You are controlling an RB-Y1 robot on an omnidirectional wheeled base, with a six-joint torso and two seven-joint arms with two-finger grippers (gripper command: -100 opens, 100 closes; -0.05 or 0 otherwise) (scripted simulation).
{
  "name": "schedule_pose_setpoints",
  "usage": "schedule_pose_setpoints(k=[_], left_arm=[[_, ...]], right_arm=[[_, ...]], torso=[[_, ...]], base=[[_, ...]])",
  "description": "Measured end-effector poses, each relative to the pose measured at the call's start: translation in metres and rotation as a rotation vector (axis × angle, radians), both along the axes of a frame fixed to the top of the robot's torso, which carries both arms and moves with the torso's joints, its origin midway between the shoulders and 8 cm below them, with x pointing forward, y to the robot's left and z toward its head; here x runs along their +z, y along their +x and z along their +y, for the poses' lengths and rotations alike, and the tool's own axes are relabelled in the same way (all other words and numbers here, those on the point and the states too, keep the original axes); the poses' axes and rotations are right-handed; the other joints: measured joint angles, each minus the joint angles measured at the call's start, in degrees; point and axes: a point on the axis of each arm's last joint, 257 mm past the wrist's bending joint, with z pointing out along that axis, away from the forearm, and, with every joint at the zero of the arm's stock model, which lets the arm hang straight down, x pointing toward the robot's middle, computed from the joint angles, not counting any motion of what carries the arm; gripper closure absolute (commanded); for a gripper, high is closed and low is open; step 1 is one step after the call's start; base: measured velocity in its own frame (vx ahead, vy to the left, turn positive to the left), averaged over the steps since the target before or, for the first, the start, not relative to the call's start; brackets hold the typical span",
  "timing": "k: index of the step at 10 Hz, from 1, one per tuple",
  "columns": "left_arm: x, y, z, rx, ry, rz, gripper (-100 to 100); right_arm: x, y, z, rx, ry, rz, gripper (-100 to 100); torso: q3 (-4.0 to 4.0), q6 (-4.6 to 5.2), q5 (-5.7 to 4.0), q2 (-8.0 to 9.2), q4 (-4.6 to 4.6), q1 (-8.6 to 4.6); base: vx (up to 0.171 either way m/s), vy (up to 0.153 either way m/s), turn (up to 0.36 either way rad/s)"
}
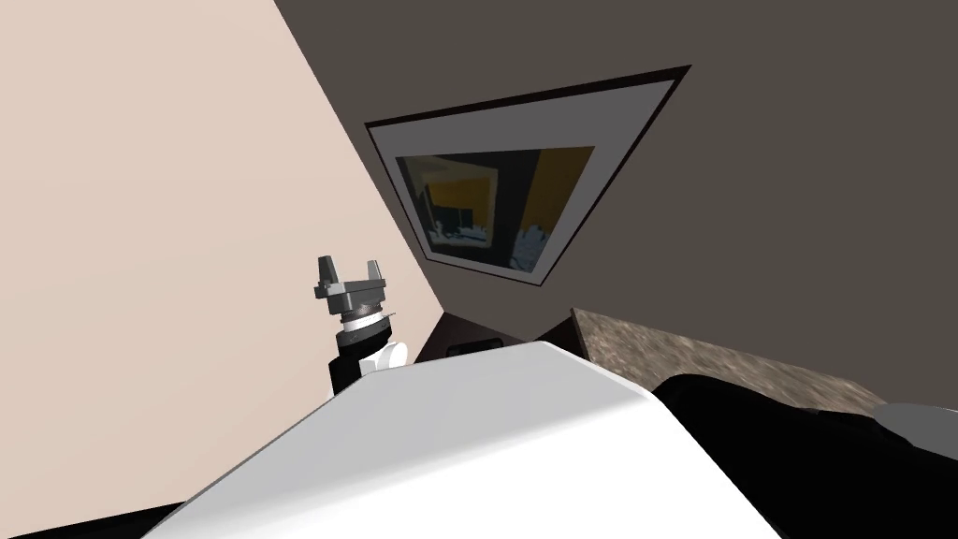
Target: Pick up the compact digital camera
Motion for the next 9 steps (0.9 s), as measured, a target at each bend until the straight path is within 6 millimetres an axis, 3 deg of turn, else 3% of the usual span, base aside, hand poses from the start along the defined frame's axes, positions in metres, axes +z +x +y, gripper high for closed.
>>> schedule_pose_setpoints(k=[4,5,6,8,9], left_arm=[[0.0,0.0,0.0,0.0,0.0,0.0,0],[0.0,0.0,0.0,0.0,0.0,0.0,0],[0.0,0.0,0.0,0.0,0.0,0.0,0],[0.0,0.0,0.0,0.0,0.0,0.0,0],[0.0,0.0,0.0,0.0,0.0,0.0,0]], right_arm=[[0.0,0.0,0.0,0.001,0.001,0.0,100],[0.0,0.0,0.0,0.0,0.001,0.0,0],[0.0,0.0,0.0,0.0,0.001,0.0,100],[0.013,0.011,-0.004,0.012,-0.001,0.007,100],[0.013,0.011,-0.004,0.01,0.0,0.009,0]], torso=[[0.01,0.01,-0.01,0.01,0.0,-0.01],[0.01,0.01,0.0,0.01,0.0,-0.01],[0.01,0.01,0.0,0.01,0.0,-0.01],[0.0,0.02,0.07,0.02,-0.01,0.11],[0.0,0.03,0.04,0.02,-0.01,0.08]], base=[[0.0,0.0,0.0],[0.0,0.0,0.0],[-0.004,0.009,-0.087],[-0.006,0.013,-0.042],[0.0,0.0,0.0]])
